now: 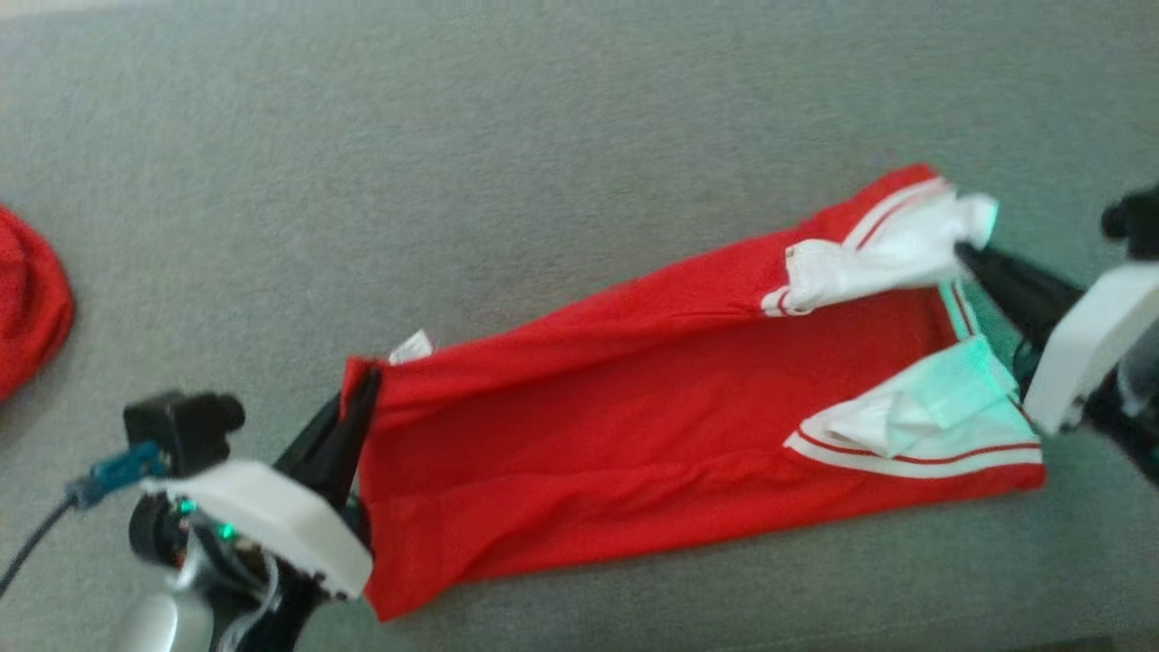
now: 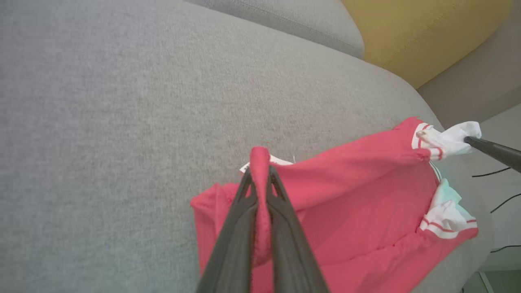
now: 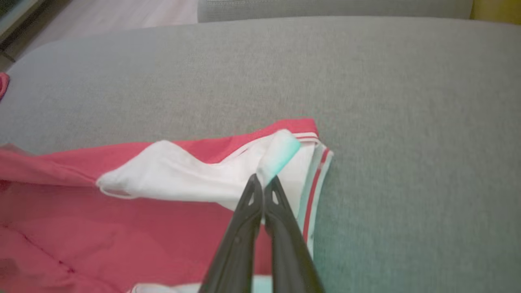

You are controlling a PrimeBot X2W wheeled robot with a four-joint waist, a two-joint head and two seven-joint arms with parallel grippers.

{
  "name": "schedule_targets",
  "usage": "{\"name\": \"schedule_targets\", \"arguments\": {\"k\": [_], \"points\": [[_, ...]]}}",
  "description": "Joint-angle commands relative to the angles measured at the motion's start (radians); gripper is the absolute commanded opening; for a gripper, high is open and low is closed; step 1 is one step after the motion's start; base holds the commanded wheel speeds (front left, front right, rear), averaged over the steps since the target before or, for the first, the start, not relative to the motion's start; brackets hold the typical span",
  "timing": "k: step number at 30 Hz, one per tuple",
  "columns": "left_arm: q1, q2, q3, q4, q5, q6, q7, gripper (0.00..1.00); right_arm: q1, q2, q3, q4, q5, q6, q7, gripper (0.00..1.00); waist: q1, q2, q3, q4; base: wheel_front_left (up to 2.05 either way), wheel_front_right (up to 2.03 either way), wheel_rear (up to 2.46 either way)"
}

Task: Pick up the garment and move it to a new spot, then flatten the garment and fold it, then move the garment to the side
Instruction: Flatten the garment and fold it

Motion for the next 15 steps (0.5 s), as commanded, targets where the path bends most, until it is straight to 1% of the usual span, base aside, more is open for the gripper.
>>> {"name": "schedule_targets", "arguments": {"k": [1, 6, 9, 10, 11, 12, 13, 15], "points": [[-0.003, 0.024, 0.052, -0.037, -0.001, 0.008, -0.016, 0.0, 0.031, -0.007, -0.014, -0.04, -0.007, -0.001, 0.0, 0.0, 0.0002, -0.0001, -0.021, -0.024, 0.0, 0.0, 0.0], [0.043, 0.018, 0.042, -0.014, 0.019, 0.018, -0.042, 0.0, 0.109, 0.044, -0.045, -0.054, -0.034, -0.001, 0.012, 0.0, 0.0002, -0.0001, -0.023, -0.033, 0.0, 0.0, 0.0], [0.053, 0.015, 0.037, 0.011, 0.025, 0.025, -0.046, 0.0, 0.136, 0.062, -0.046, -0.059, -0.05, -0.001, 0.032, 0.0, 0.0002, -0.0001, -0.022, -0.033, 0.0, 0.0, 0.0], [0.054, 0.014, 0.04, 0.024, 0.031, 0.034, -0.049, 0.08, 0.14, 0.068, -0.048, -0.06, -0.058, -0.001, 0.032, 0.09, 0.0002, -0.0001, -0.022, -0.033, 0.0, 0.0, 0.0], [0.053, 0.02, 0.037, 0.039, 0.048, 0.037, -0.054, 0.35, 0.143, 0.075, -0.047, -0.06, -0.065, -0.001, 0.035, 0.93, 0.0002, -0.0001, -0.022, -0.034, 0.0, 0.0, 0.0], [0.052, 0.032, 0.031, 0.055, 0.073, 0.038, -0.059, 0.96, 0.146, 0.08, -0.044, -0.058, -0.07, -0.001, 0.043, 1.0, 0.0002, -0.0001, -0.022, -0.034, 0.0, 0.0, 0.0], [0.051, 0.041, 0.026, 0.07, 0.099, 0.041, -0.07, 1.0, 0.147, 0.083, -0.04, -0.058, -0.073, -0.001, 0.054, 1.0, 0.0002, -0.0001, -0.022, -0.035, 0.0, 0.0, 0.0], [0.047, 0.043, 0.025, 0.095, 0.153, 0.061, -0.115, 1.0, 0.147, 0.084, -0.042, -0.061, -0.073, -0.001, 0.073, 1.0, 0.0002, -0.0001, -0.023, -0.035, 0.0, 0.0, 0.0]]}}
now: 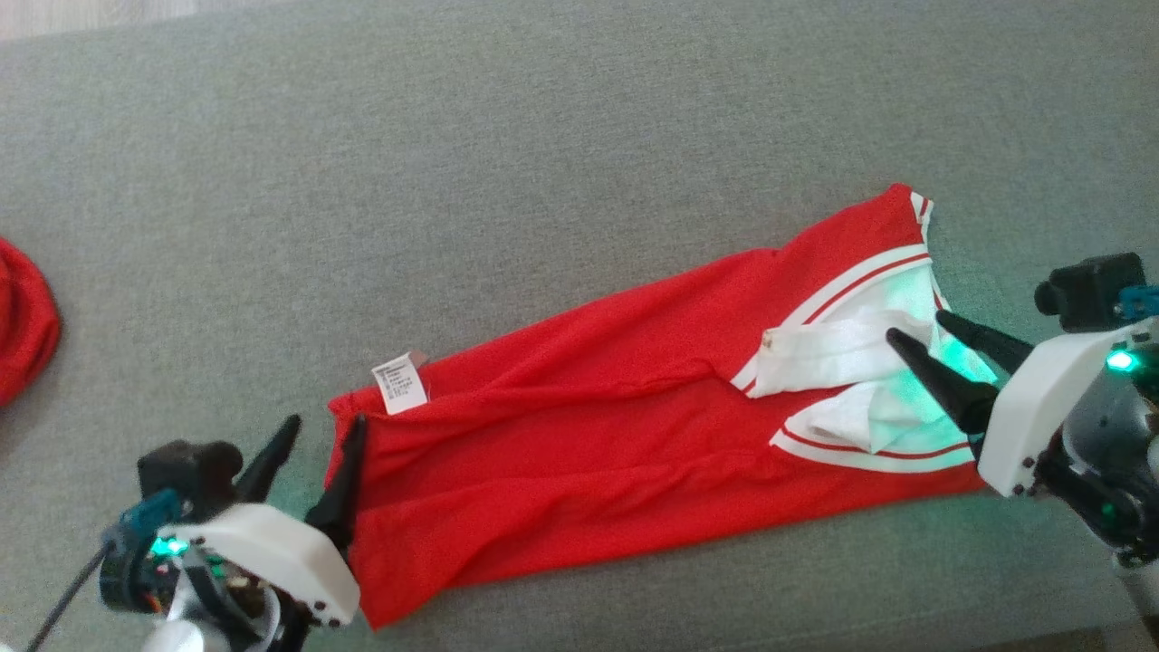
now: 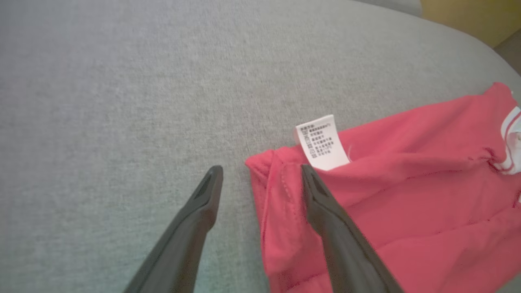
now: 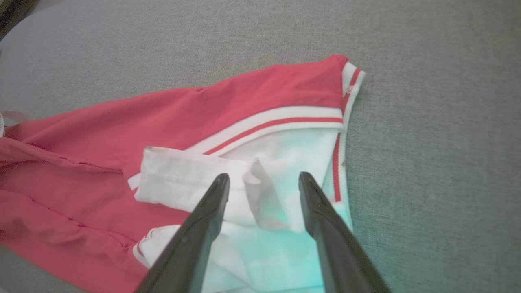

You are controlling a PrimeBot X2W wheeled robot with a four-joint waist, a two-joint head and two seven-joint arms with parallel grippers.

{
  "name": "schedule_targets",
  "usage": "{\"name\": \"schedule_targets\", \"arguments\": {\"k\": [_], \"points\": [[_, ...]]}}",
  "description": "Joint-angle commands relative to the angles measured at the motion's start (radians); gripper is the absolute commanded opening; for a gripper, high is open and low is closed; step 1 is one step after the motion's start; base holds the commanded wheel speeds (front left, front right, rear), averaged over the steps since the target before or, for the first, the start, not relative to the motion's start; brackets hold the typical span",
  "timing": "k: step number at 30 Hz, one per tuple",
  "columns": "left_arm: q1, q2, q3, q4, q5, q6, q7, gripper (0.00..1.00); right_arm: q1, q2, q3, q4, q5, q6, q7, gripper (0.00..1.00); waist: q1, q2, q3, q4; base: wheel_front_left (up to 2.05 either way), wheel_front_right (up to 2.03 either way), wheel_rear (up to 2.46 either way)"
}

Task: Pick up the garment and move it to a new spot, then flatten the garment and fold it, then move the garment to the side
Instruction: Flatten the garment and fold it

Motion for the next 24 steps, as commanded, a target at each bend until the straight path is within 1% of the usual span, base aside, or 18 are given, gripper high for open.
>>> {"name": "schedule_targets", "arguments": {"k": [1, 3, 4, 6, 8, 10, 13, 18, 21, 24], "points": [[-0.018, 0.012, 0.042, -0.021, 0.041, 0.022, -0.054, 1.0, 0.008, -0.017, -0.013, -0.034, -0.006, -0.001, 0.012, 1.0, 0.0, -0.0001, -0.001, -0.001, 0.0, 0.0, 0.0], [-0.024, -0.001, 0.055, -0.011, 0.106, 0.056, -0.158, 1.0, 0.004, -0.016, -0.04, -0.026, -0.021, -0.001, 0.025, 1.0, 0.0, -0.0001, -0.002, -0.002, 0.0, 0.0, 0.0], [-0.024, -0.001, 0.055, -0.011, 0.106, 0.056, -0.158, 1.0, 0.004, -0.016, -0.04, -0.026, -0.021, -0.001, 0.025, 1.0, 0.0, -0.0001, -0.002, -0.002, 0.0, 0.0, 0.0], [-0.028, -0.023, 0.064, -0.003, 0.164, 0.089, -0.278, 1.0, 0.003, 0.001, -0.072, -0.01, -0.036, -0.001, 0.036, 1.0, 0.0, -0.0001, -0.003, -0.002, 0.0, 0.0, 0.0], [-0.021, -0.053, 0.063, 0.013, 0.198, 0.113, -0.38, 1.0, 0.005, 0.02, -0.091, 0.004, -0.057, -0.001, 0.051, 1.0, 0.0, -0.0001, -0.004, 0.001, 0.0, 0.0, 0.0], [-0.012, -0.078, 0.056, 0.038, 0.225, 0.129, -0.466, 1.0, 0.01, 0.037, -0.098, 0.021, -0.078, -0.001, 0.069, 1.0, 0.0, -0.0001, -0.002, 0.006, 0.0, 0.0, 0.0], [-0.005, -0.111, 0.038, 0.082, 0.245, 0.141, -0.556, 1.0, 0.012, 0.062, -0.113, 0.052, -0.111, -0.001, 0.088, 1.0, 0.0, -0.0001, 0.004, 0.016, 0.0, 0.0, 0.0], [-0.006, -0.155, 0.008, 0.129, 0.27, 0.144, -0.628, 1.0, 0.01, 0.082, -0.141, 0.113, -0.169, -0.001, 0.1, 1.0, 0.0, -0.0001, 0.012, 0.037, 0.0, 0.0, 0.0], [0.001, -0.172, 0.013, 0.149, 0.276, 0.146, -0.645, 1.0, 0.025, 0.086, -0.141, 0.12, -0.169, -0.001, 0.126, 1.0, 0.0, -0.0001, 0.015, 0.044, 0.0, 0.0, 0.0], [-0.002, -0.177, 0.02, 0.16, 0.283, 0.141, -0.65, 1.0, 0.033, 0.094, -0.124, 0.121, -0.155, -0.001, 0.147, 1.0, 0.0, -0.0001, 0.018, 0.047, 0.0, 0.0, 0.0]]}}
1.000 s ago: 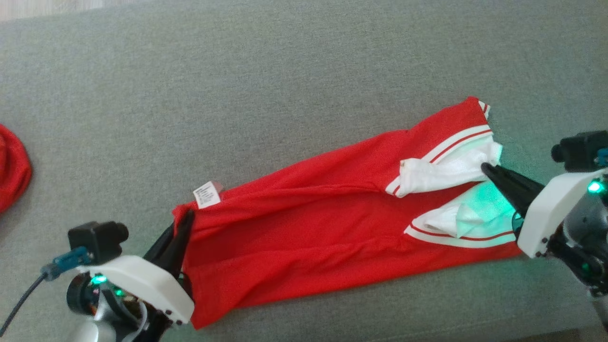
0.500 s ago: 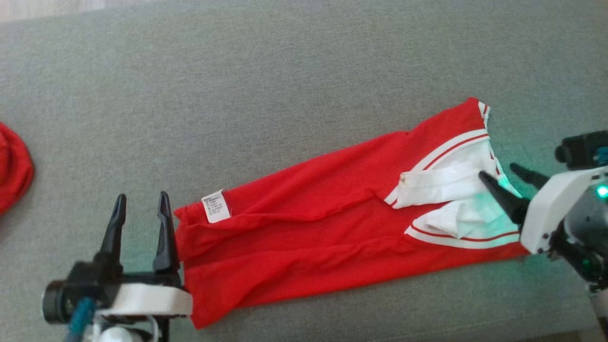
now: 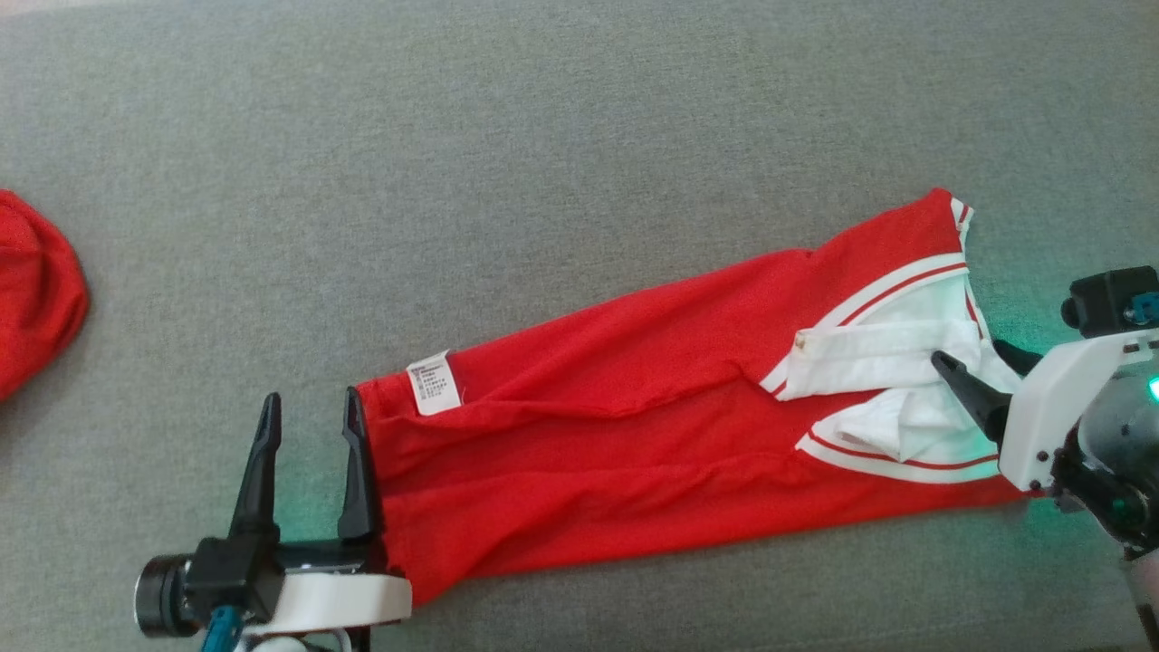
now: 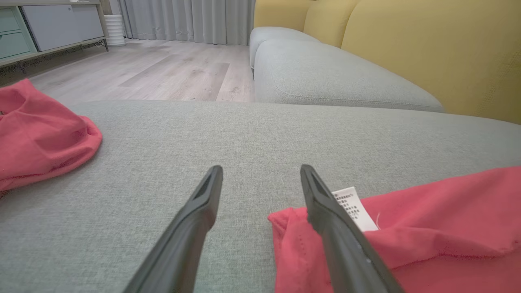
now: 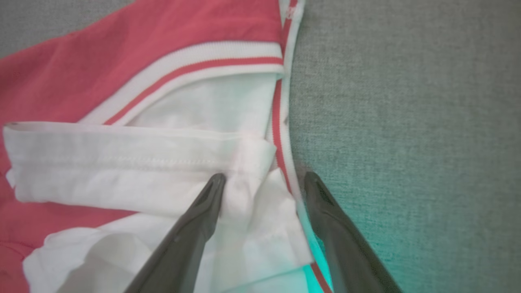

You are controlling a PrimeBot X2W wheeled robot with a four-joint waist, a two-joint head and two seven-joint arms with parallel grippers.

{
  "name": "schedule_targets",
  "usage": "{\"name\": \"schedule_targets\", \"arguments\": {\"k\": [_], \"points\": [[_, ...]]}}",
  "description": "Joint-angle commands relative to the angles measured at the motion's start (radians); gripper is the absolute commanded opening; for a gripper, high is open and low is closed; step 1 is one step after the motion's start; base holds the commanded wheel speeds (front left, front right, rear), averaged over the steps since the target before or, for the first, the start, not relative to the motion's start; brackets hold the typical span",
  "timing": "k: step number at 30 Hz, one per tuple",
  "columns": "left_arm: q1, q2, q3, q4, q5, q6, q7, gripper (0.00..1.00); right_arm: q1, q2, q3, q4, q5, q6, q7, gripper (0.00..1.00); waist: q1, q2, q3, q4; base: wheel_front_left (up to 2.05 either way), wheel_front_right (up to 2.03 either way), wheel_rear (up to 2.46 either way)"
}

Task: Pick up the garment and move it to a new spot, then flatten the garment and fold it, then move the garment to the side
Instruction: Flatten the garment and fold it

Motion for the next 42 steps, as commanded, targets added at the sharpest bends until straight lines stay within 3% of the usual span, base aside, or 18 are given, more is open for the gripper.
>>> {"name": "schedule_targets", "arguments": {"k": [1, 8, 9, 11, 12, 20, 24, 33, 38, 42], "points": [[-0.003, -0.002, 0.037, -0.019, 0.011, 0.002, -0.011, 1.0, 0.031, 0.0, 0.032, -0.018, 0.008, -0.001, 0.021, 1.0, 0.0, 0.0, 0.001, 0.002, 0.0, 0.0, 0.0], [-0.004, -0.021, 0.056, -0.027, 0.041, -0.018, -0.013, 1.0, 0.057, 0.012, 0.058, -0.005, 0.027, -0.001, 0.072, 1.0, 0.0, 0.0, 0.001, 0.007, 0.0, 0.0, 0.0], [0.0, -0.025, 0.061, -0.026, 0.041, -0.022, -0.013, 1.0, 0.06, 0.016, 0.057, -0.001, 0.03, -0.001, 0.077, 0.9, 0.0, 0.0, 0.001, 0.007, 0.0, 0.0, 0.0], [0.005, -0.034, 0.07, -0.024, 0.046, -0.03, -0.013, 1.0, 0.06, 0.027, 0.052, 0.009, 0.03, -0.001, 0.078, 0.13, 0.0, 0.0, -0.001, 0.009, 0.0, 0.0, 0.0], [0.007, -0.038, 0.074, -0.023, 0.048, -0.033, -0.013, 1.0, 0.057, 0.036, 0.046, 0.016, 0.03, -0.001, 0.073, 0.0, 0.0, 0.0, -0.002, 0.009, 0.0, 0.0, 0.0], [0.033, -0.073, 0.112, -0.007, 0.056, -0.064, -0.013, 1.0, -0.007, 0.066, -0.071, 0.074, 0.035, -0.001, -0.006, 0.0, 0.0, 0.0, -0.034, 0.016, 0.0, 0.0, 0.0], [0.05, -0.079, 0.124, 0.009, 0.065, -0.077, -0.013, 1.0, -0.023, 0.031, -0.136, 0.083, 0.041, -0.001, -0.011, 0.0, 0.0, 0.0, -0.049, 0.016, 0.0, 0.0, 0.0], [0.071, -0.089, 0.142, 0.064, 0.09, -0.119, -0.013, 1.0, 0.002, -0.137, -0.335, 0.038, 0.027, -0.001, 0.052, 0.0, 0.0, 0.0, -0.103, 0.016, 0.0, 0.0, 0.0], [0.073, -0.093, 0.149, 0.087, 0.092, -0.131, -0.013, 1.0, 0.016, -0.191, -0.282, -0.125, 0.067, -0.001, 0.118, 0.0, 0.0, 0.0, -0.128, 0.013, 0.0, 0.0, 0.0], [0.074, -0.095, 0.145, 0.101, 0.085, -0.136, -0.013, 1.0, 0.031, -0.158, -0.146, -0.3, 0.109, -0.001, 0.194, 0.0, 0.0, 0.0, -0.143, 0.015, 0.0, 0.0, 0.0]]}}
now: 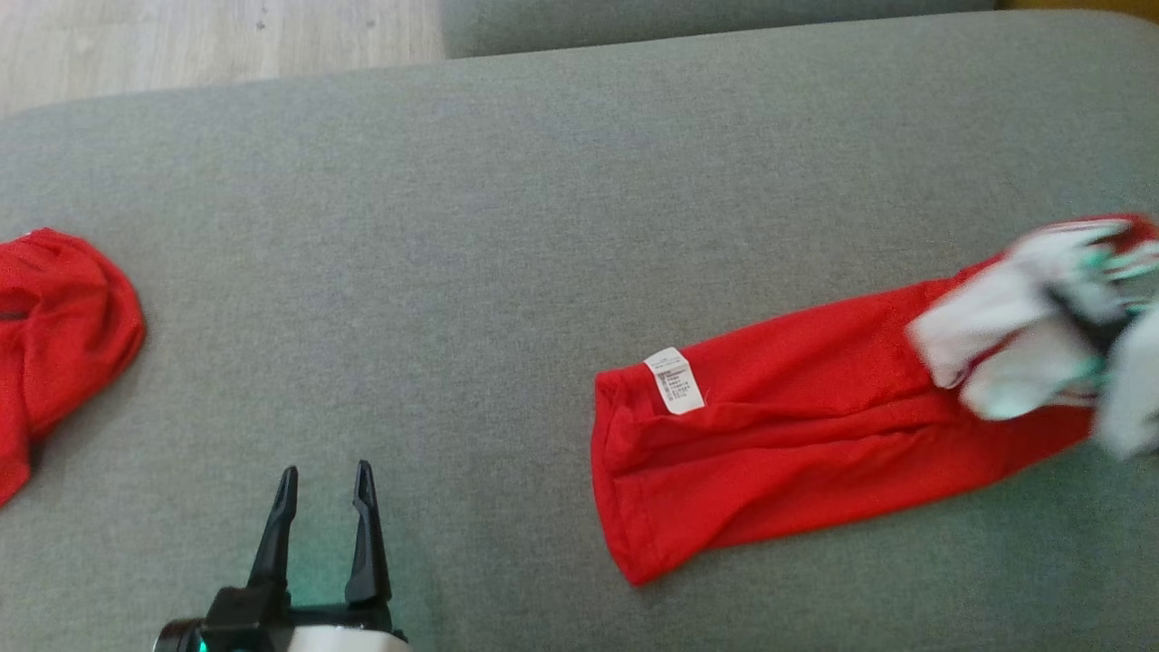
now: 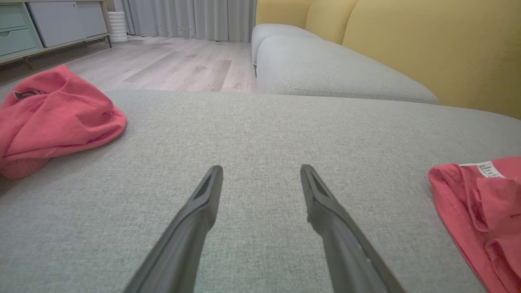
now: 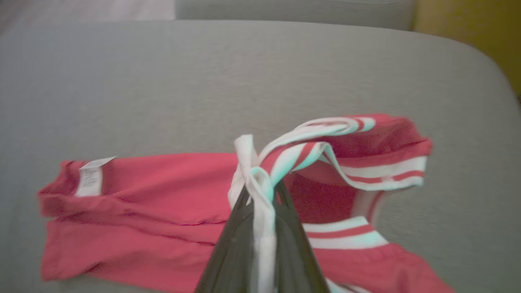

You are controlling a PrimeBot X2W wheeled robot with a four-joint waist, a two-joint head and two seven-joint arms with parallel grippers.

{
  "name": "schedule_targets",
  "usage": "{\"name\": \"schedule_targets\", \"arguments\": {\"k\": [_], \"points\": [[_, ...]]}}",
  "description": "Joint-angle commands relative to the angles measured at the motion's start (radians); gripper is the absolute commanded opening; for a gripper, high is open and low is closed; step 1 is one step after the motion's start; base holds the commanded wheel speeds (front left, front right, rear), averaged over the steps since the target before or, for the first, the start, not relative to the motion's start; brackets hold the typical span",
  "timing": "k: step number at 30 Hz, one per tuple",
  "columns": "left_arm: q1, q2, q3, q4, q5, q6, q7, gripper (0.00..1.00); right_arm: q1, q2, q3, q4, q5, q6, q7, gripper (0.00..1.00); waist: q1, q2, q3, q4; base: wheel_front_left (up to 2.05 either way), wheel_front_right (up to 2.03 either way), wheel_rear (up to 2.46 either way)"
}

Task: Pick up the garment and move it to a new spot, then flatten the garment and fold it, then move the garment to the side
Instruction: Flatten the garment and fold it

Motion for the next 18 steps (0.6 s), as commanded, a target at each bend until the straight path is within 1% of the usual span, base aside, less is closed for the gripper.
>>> {"name": "schedule_targets", "arguments": {"k": [1, 3, 5, 7, 9, 14, 18], "points": [[-0.005, -0.005, 0.034, -0.021, -0.002, -0.003, -0.009, 1.0, 0.018, -0.015, 0.041, -0.069, 0.013, -0.001, 0.019, 0.0, 0.0001, -0.0001, -0.005, 0.002, 0.0, 0.0, 0.0], [-0.007, -0.005, 0.027, -0.014, -0.01, -0.003, -0.009, 1.0, 0.025, 0.018, 0.122, -0.126, 0.022, -0.001, 0.042, 0.0, 0.0001, -0.0001, -0.008, 0.006, 0.0, 0.0, 0.0], [-0.012, -0.005, 0.016, -0.007, -0.021, -0.001, -0.009, 1.0, 0.034, 0.054, 0.211, -0.158, 0.026, -0.001, 0.055, 0.0, 0.0001, -0.0001, -0.012, 0.012, 0.0, 0.0, 0.0], [-0.019, -0.005, 0.005, -0.002, -0.029, 0.002, -0.009, 1.0, 0.039, 0.096, 0.292, -0.162, 0.022, -0.001, 0.053, 0.0, 0.0001, -0.0001, -0.011, 0.021, 0.0, 0.0, 0.0], [-0.027, -0.005, -0.008, 0.002, -0.034, 0.005, -0.009, 1.0, 0.039, 0.144, 0.352, -0.142, 0.011, -0.001, 0.034, 0.0, 0.0001, -0.0001, -0.011, 0.032, 0.0, 0.0, 0.0], [-0.032, -0.006, -0.024, 0.01, -0.038, 0.016, -0.009, 1.0, 0.025, 0.269, 0.441, -0.047, -0.021, -0.001, -0.062, 0.0, 0.0001, -0.0001, -0.012, 0.052, 0.0, 0.0, 0.0], [-0.025, -0.006, -0.027, 0.023, -0.036, 0.017, -0.009, 1.0, 0.012, 0.338, 0.483, 0.015, -0.038, -0.001, -0.139, 0.0, 0.0001, -0.0001, -0.014, 0.058, 0.0, 0.0, 0.0]]}}
